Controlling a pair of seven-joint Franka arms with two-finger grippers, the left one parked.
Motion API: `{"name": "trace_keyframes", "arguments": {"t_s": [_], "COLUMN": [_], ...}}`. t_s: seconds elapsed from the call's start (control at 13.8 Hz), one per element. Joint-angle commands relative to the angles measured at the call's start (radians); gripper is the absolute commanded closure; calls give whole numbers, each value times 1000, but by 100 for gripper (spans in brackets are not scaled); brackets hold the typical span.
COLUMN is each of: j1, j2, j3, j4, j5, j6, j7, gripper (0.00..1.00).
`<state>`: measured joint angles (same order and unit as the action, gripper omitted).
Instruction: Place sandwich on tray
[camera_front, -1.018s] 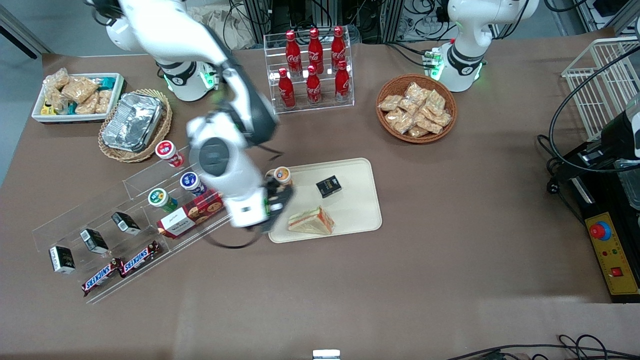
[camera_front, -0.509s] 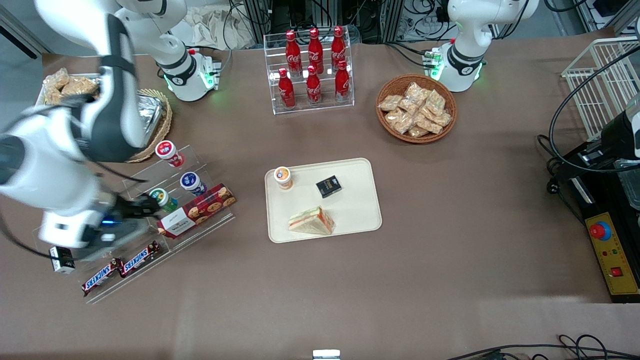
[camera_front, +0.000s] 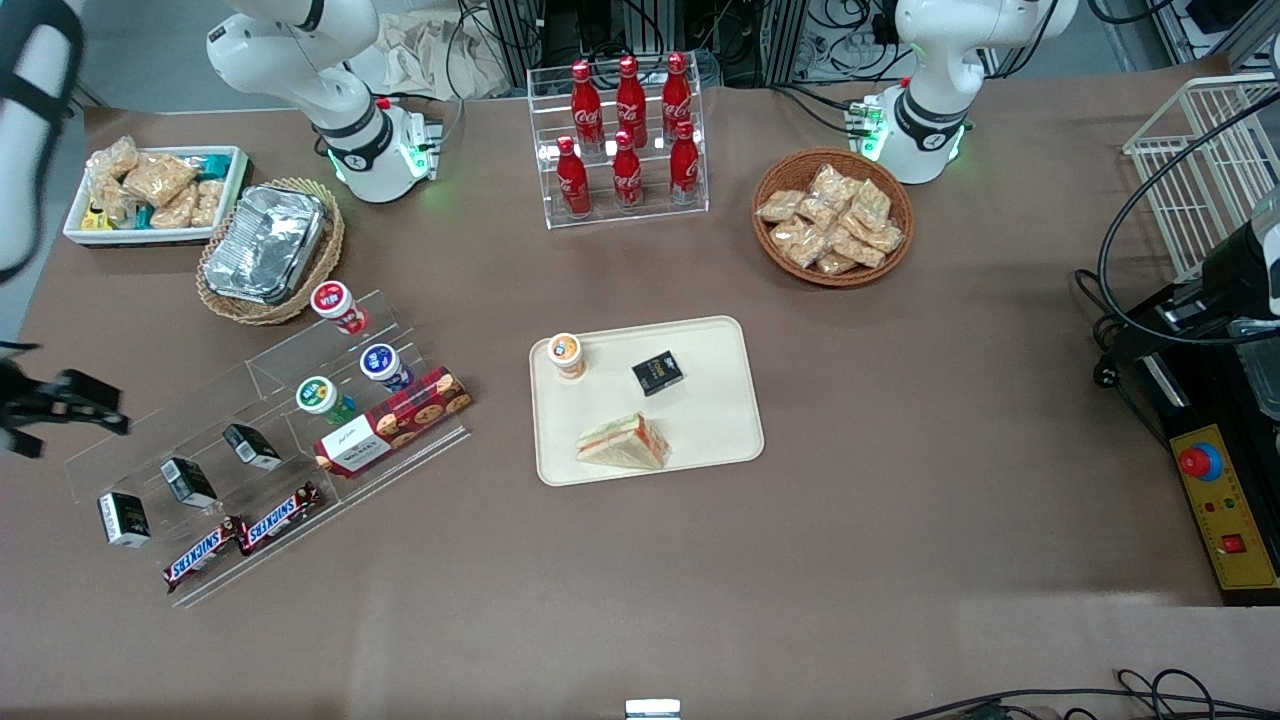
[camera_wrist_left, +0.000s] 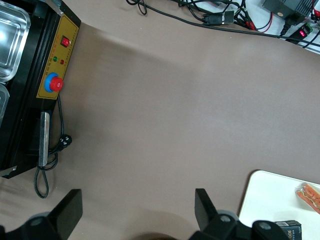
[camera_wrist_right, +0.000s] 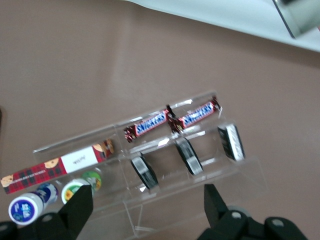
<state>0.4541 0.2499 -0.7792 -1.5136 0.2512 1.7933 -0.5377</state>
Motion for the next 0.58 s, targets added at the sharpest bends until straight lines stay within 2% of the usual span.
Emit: {"name": "trace_keyframes", "arguments": {"t_s": [0.0,0.15,0.22,0.29,0.51], "j1": [-29,-52,-75,-139,-346], "j2": [-72,-115,-130,-147,-202], "j3": [15,17,46,101,361], "j4": [-8,-10,-10,-13,-22], "j5": [-41,-72,-82,-111,-197], "j6": [-78,-141,-176,-196,-262], "j7": [28,38,47,59,180], "gripper": [1,1,1,1,1]}}
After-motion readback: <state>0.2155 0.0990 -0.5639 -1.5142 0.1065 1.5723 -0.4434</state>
